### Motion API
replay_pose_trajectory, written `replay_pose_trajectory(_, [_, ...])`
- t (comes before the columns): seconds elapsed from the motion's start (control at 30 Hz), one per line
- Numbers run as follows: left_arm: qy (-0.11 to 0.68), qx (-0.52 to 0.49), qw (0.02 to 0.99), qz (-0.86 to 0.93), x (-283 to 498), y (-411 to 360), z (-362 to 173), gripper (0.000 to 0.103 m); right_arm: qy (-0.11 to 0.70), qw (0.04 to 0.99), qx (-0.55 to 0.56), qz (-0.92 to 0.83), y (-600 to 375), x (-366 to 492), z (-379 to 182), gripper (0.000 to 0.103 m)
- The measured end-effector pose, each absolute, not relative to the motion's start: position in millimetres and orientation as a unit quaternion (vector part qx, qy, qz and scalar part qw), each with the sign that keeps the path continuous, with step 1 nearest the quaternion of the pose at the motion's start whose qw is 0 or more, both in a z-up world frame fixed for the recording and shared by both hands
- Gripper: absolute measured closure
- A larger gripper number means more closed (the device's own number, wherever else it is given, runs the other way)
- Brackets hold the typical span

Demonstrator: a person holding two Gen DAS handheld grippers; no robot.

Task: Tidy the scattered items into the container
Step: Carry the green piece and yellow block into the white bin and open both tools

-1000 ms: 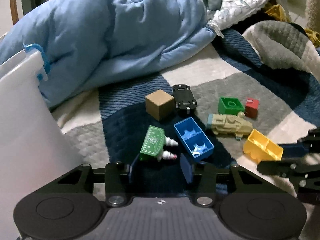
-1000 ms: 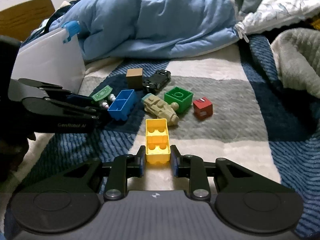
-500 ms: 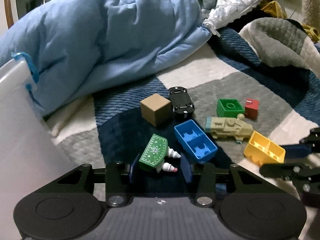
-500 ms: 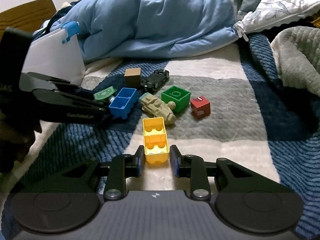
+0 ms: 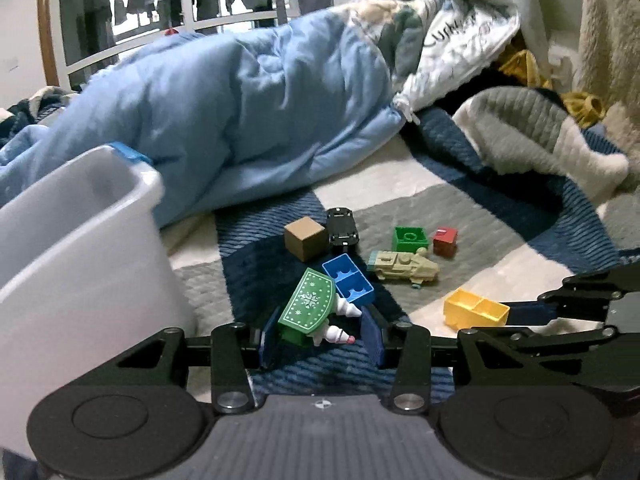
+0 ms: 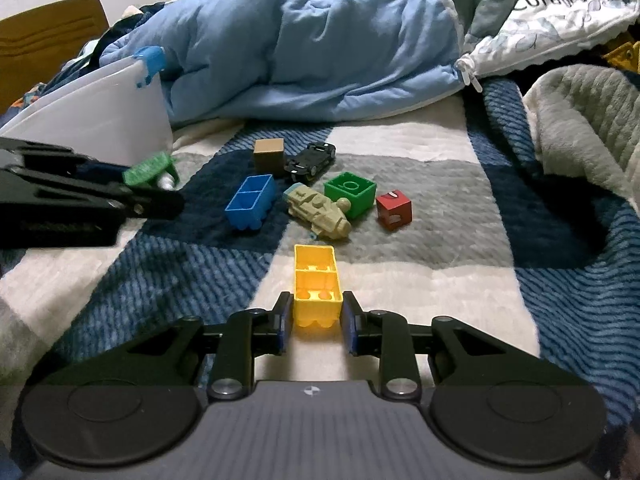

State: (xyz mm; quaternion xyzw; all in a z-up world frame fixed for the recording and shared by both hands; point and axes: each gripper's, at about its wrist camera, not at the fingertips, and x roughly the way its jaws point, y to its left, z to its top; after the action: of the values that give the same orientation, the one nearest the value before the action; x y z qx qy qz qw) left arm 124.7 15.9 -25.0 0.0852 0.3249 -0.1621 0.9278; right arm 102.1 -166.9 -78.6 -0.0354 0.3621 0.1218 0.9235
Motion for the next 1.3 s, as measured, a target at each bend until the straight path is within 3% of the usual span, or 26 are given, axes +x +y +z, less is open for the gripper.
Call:
replay_pose_trajectory(0.7, [0.265, 0.027, 0.959, -0.101, 83, 96, 43, 0.055, 0.293, 0.939, -0.095, 0.155, -109, 85, -19, 0.076])
replay_pose_trajectory(1.3, [0.247, 0.006, 0.969, 0.005, 109, 193, 77, 0.055, 0.203, 0.939, -0.089, 0.262, -4, 127, 48, 0.076])
